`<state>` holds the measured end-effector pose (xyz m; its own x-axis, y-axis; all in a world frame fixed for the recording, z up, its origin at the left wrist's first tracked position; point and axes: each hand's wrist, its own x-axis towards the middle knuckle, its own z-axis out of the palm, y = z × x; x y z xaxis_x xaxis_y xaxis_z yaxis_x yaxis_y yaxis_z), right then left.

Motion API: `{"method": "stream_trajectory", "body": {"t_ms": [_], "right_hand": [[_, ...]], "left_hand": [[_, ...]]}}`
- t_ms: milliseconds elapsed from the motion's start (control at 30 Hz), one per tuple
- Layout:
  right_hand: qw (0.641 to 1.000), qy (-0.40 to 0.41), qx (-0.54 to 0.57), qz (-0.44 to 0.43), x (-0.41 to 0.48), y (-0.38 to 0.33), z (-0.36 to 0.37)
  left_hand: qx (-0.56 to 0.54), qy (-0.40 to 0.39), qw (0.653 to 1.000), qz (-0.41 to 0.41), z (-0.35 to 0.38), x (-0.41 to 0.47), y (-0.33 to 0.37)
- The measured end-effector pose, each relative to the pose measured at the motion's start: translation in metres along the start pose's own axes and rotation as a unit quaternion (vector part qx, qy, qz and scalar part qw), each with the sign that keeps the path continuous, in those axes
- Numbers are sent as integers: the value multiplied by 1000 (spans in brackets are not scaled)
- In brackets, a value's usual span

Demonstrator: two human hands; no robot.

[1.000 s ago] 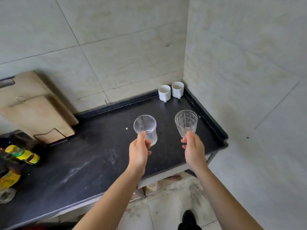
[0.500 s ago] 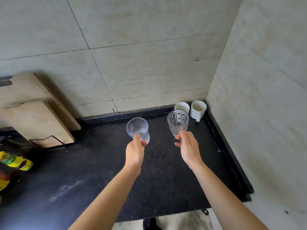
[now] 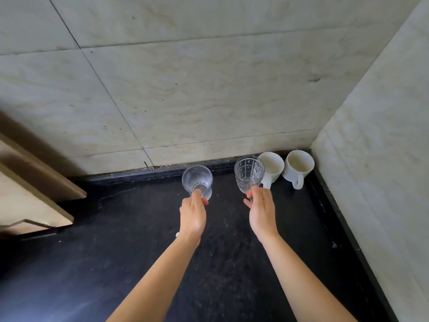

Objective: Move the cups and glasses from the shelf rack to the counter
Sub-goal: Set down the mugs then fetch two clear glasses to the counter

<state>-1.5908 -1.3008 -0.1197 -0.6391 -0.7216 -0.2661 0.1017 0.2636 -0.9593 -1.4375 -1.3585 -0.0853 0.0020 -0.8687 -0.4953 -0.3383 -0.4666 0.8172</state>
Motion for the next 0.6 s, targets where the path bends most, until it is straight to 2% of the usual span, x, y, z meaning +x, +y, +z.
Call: {"method": "stream_trajectory", "body": {"t_ms": [333, 600], "right_hand": [[999, -31, 17, 20, 66, 46, 13], [997, -53, -53, 9, 81, 53, 15]], "left_hand": [[17, 11, 1000, 7, 61, 62, -17], [19, 16, 999, 31, 86, 84, -15]]}}
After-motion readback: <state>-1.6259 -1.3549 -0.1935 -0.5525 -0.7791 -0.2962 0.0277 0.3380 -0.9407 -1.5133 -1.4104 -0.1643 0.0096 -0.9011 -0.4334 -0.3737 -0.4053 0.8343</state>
